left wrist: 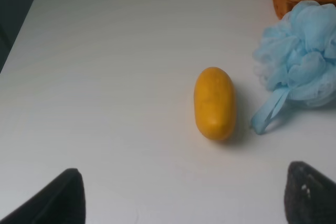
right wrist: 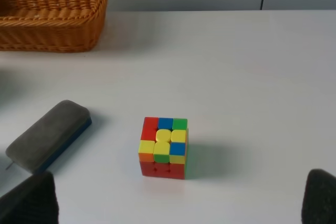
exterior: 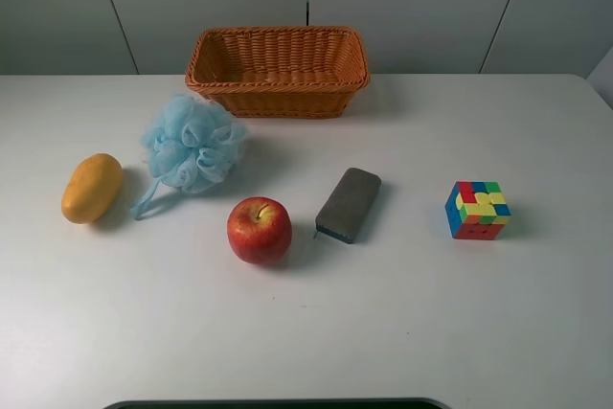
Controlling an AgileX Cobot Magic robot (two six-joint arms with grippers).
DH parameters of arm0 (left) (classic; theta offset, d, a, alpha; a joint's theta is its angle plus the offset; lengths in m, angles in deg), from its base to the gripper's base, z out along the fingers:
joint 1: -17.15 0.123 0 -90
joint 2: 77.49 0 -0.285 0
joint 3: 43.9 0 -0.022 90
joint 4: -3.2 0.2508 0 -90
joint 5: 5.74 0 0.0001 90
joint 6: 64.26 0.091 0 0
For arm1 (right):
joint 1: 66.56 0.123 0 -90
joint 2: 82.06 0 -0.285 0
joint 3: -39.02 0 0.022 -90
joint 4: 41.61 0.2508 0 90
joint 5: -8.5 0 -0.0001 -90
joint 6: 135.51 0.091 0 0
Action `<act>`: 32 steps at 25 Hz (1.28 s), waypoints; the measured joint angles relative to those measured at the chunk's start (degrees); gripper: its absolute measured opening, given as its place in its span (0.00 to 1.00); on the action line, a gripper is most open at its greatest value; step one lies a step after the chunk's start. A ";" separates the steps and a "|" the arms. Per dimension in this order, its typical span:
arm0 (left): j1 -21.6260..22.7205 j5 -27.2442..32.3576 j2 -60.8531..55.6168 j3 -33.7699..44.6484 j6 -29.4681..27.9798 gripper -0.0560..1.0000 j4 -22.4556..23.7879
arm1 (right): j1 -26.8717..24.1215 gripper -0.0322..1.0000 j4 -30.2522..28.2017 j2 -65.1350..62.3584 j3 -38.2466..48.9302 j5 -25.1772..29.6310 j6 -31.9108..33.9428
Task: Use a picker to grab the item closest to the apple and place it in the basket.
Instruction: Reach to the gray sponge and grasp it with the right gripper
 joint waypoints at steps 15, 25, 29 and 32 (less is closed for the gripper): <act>0.00 0.00 0.00 0.00 0.00 0.74 0.00 | 0.00 0.71 0.39 0.00 0.00 0.00 0.45; 0.00 0.00 0.00 0.00 0.36 0.74 0.00 | 0.00 0.71 -0.22 17.12 -10.11 1.68 -2.87; 0.00 0.23 0.00 0.00 0.36 0.74 0.00 | 1.44 0.71 -0.81 30.98 -16.58 1.04 -3.35; 0.00 0.23 0.00 0.00 0.36 0.74 0.00 | 6.45 0.71 -3.80 40.85 -21.98 0.79 -2.14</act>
